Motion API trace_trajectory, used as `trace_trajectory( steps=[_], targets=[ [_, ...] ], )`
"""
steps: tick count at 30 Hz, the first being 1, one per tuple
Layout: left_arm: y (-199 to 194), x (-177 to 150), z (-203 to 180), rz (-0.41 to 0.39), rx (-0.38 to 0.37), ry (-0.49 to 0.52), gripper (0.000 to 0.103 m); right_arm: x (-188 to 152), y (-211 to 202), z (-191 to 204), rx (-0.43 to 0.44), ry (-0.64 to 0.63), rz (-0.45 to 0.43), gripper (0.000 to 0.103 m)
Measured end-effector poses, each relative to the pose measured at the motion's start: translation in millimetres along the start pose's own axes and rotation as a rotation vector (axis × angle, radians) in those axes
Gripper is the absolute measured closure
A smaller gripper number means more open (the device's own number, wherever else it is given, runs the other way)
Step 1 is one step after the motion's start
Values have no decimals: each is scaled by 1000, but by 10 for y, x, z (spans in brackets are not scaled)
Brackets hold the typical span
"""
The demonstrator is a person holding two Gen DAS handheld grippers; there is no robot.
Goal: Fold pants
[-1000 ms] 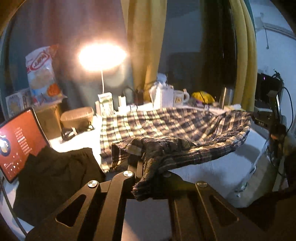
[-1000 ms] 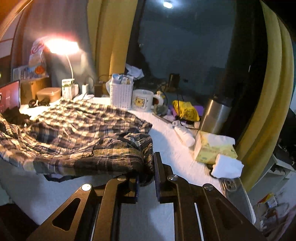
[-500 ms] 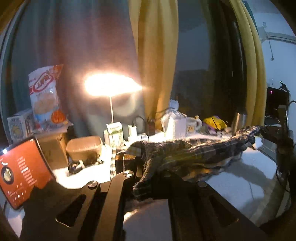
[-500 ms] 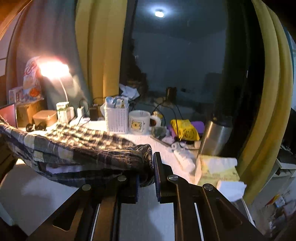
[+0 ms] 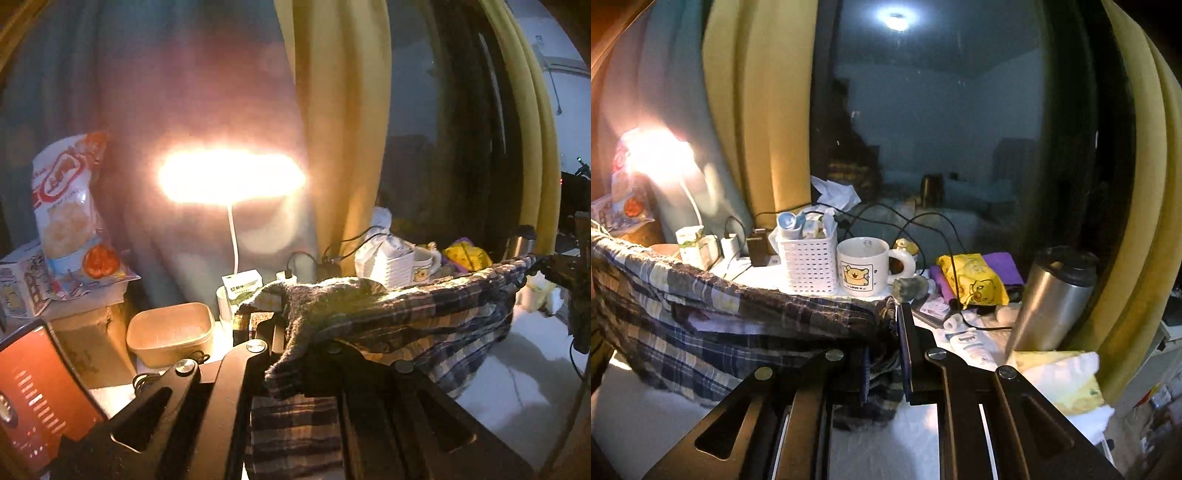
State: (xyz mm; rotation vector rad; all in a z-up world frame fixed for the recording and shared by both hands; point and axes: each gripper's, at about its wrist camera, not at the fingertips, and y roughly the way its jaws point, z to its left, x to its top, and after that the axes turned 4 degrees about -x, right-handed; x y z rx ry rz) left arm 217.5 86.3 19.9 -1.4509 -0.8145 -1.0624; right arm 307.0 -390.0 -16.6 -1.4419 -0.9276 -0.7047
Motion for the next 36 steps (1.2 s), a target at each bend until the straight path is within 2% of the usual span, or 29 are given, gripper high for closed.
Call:
trace_trajectory(
  steps=[8, 15, 18, 19, 22, 23, 24, 25, 26, 27, 28, 29, 33, 36],
  targets=[
    [776, 1, 208, 78, -4, -4, 101, 120, 664, 29, -5, 34, 64, 90],
    [1442, -179, 378, 197, 1, -56, 101, 112, 1304, 82, -15, 40, 145, 90],
    [1706, -311, 447, 260, 29, -82, 100, 76, 1531, 101, -10, 50, 178, 90],
    [1764, -347, 468, 276, 45, -92, 96, 68, 1611, 125, -13, 46, 187, 90],
    [1902, -426, 554, 318, 66, -116, 93, 45, 1783, 179, -25, 41, 211, 90],
    [1927, -445, 568, 330, 78, -116, 87, 38, 1824, 189, -24, 42, 217, 90],
    [1938, -456, 584, 333, 98, -117, 79, 35, 1864, 208, -29, 40, 225, 84],
    [1938, -465, 619, 332, 125, -125, 62, 33, 1898, 221, -45, 36, 230, 80],
    [1929, -466, 670, 327, 135, -142, 44, 31, 1916, 219, -65, 35, 230, 67],
    [1914, -458, 715, 321, 142, -155, 37, 31, 1935, 208, -75, 41, 229, 46],
    [1875, -451, 771, 309, 162, -167, 30, 31, 1940, 183, -77, 55, 225, 38],
    [1846, -442, 808, 303, 179, -171, 30, 35, 1938, 162, -78, 65, 219, 35],
    [1626, -377, 860, 283, 200, -171, 30, 65, 1884, 130, -93, 70, 211, 35],
    [1435, -410, 825, 294, 191, -176, 29, 86, 1774, 108, -101, 83, 204, 35]
  ],
)
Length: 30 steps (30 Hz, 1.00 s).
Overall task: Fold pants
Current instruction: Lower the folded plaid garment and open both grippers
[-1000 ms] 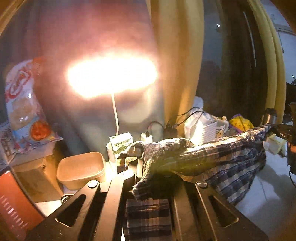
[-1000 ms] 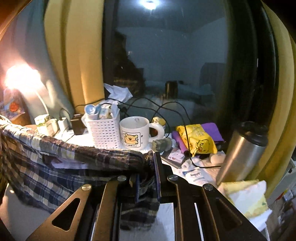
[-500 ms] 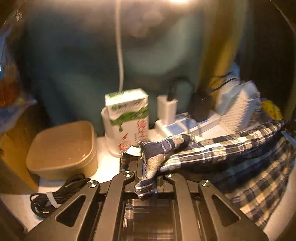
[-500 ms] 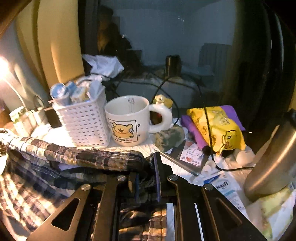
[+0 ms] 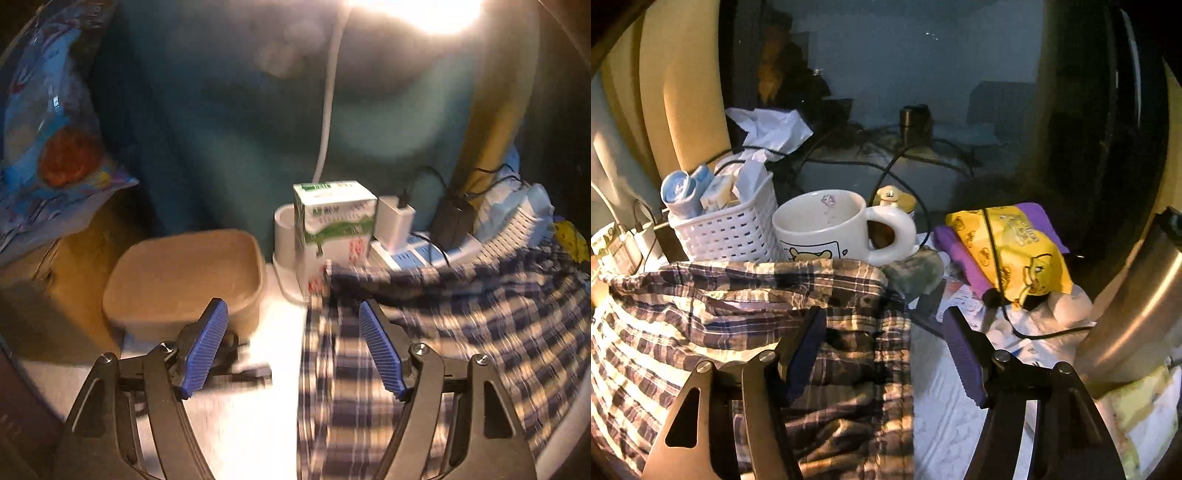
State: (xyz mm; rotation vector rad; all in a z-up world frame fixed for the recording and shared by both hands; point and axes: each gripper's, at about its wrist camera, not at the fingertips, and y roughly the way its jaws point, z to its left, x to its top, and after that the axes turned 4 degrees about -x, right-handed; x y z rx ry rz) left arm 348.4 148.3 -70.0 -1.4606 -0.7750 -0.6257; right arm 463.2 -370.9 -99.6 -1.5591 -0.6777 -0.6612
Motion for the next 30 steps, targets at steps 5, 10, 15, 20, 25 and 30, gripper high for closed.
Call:
trace_trajectory(
  steps=[5, 10, 15, 20, 25, 30],
  targets=[
    [-269, -418, -105, 74, -54, -1, 28, -145, -254, -102, 10, 38, 8, 35],
    [-535, -832, -326, 129, -144, -40, 28, -391, -465, -204, 27, 77, 43, 35],
    [-667, -1035, -726, 158, -294, -51, 28, -637, -627, -254, 47, 110, 83, 35],
    [-732, -1141, -1203, 170, -421, -24, 28, -810, -751, -235, 68, 112, 106, 35],
    [-497, -1180, -1309, 207, -443, -101, 29, -899, -806, -266, 84, 118, 125, 35],
    [-371, -1192, -1178, 228, -402, -187, 89, -963, -718, -291, 144, 142, 185, 35]
  ],
)
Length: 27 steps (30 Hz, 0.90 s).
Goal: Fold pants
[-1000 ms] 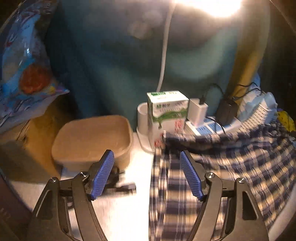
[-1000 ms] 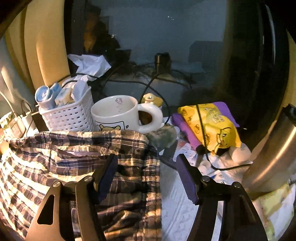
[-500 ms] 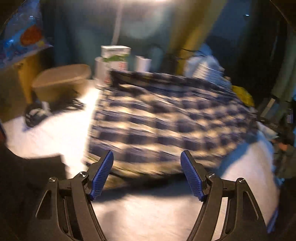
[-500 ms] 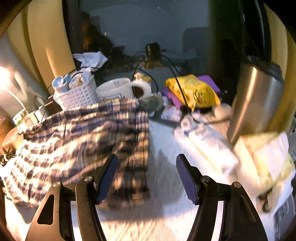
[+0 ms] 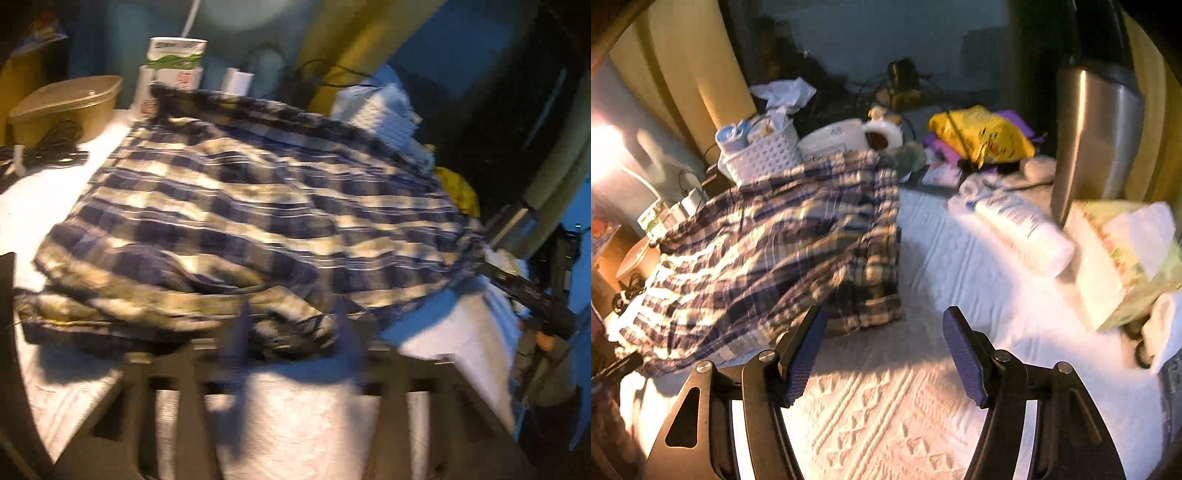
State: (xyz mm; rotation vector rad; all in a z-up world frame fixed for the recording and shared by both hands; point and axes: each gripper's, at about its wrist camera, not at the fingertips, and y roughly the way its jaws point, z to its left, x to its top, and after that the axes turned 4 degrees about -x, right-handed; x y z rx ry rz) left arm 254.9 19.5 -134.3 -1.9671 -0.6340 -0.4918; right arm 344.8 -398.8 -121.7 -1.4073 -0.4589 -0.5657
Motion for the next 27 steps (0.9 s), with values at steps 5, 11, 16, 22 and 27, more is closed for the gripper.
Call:
trace_trajectory(
  steps=[5, 11, 16, 22, 27],
  targets=[
    [-119, -166, -57, -4, 32, 6, 97, -59, 54, 24, 17, -3, 19, 35],
    [-313, -446, -164, 23, 56, 6, 98, -120, 56, 61, 33, -11, 27, 35],
    [-644, -425, -11, 19, 100, -37, 96, -163, 29, 26, 20, -14, 29, 35],
    [-1017, -142, 357, -141, 219, -63, 36, -187, -4, -52, 10, 7, 30, 35],
    [-786, 209, 627, -137, 268, -32, 36, -174, -15, -10, 18, 6, 27, 35]
  ],
)
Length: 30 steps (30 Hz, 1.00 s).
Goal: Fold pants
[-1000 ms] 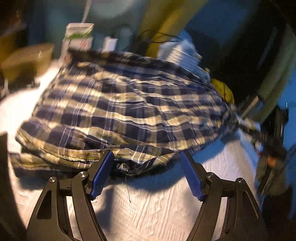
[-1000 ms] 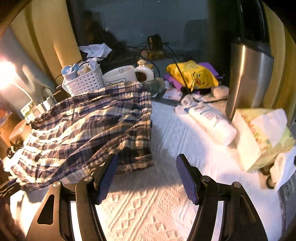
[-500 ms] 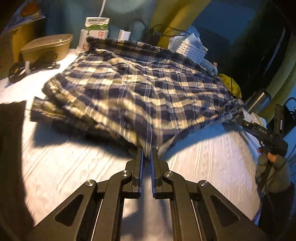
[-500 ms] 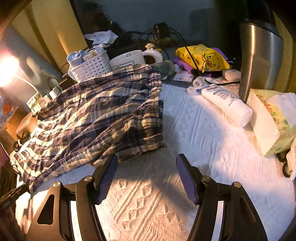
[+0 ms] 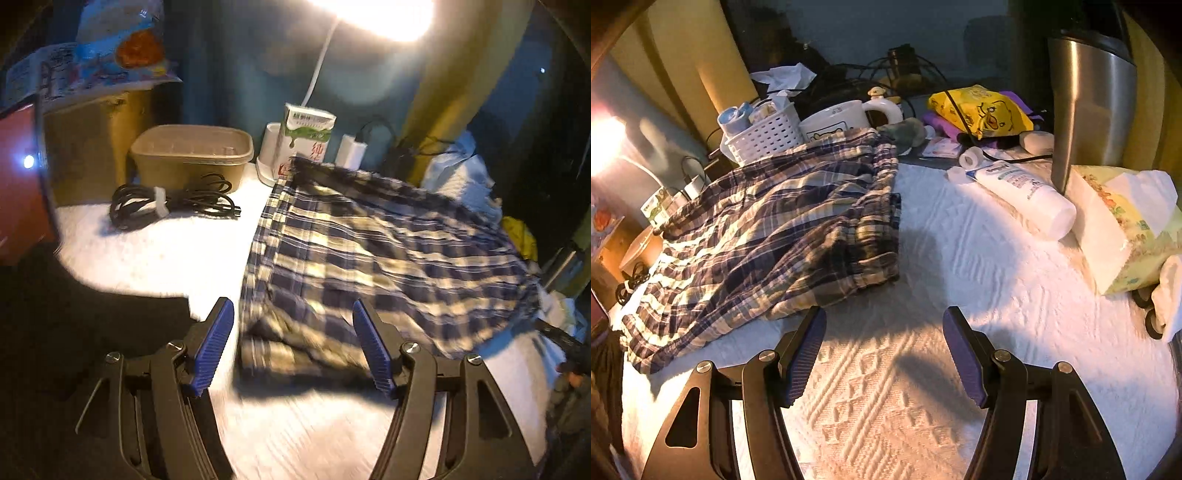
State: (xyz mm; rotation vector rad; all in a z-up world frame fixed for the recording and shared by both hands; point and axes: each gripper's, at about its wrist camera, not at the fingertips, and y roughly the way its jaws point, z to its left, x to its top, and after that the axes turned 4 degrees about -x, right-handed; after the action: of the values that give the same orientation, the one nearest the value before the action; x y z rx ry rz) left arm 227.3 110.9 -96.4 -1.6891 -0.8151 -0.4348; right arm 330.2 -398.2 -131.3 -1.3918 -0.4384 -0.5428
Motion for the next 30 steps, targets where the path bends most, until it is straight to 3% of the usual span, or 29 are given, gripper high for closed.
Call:
trace_trajectory(
  steps=[3, 4, 5, 7, 13, 16, 21, 22, 23, 25, 30],
  targets=[
    [280, 54, 2, 65, -30, 23, 37, 10, -16, 48, 5, -10, -3, 35],
    [355, 45, -17, 85, -27, 40, 49, 18, -21, 63, 5, -14, -5, 35],
    [418, 14, -21, 97, -22, 49, 75, 26, -24, 70, 5, -16, -6, 35],
    [508, -53, -8, 136, -18, 52, 101, 42, -15, 72, 6, -14, -5, 35],
    [202, -274, 78, 63, 63, 25, 102, 59, 62, 91, 4, -15, 6, 35],
    [165, -358, 164, 74, 94, 11, 101, 61, 124, 121, 11, -18, 18, 35],
    [71, -270, 179, 95, 58, -32, 100, 97, 172, 148, 28, -16, 29, 32],
    [58, -227, 185, 96, 51, -38, 92, 110, 166, 138, 46, -6, 28, 27],
    [47, -200, 186, 91, 44, -38, 67, 118, 159, 127, 55, 3, 24, 16],
    [33, -142, 189, 62, 26, -43, 31, 138, 140, 95, 71, 26, 14, 13],
    [214, -75, 182, 80, -9, -37, 31, 202, 182, 51, 78, 61, 10, 13]
  ],
)
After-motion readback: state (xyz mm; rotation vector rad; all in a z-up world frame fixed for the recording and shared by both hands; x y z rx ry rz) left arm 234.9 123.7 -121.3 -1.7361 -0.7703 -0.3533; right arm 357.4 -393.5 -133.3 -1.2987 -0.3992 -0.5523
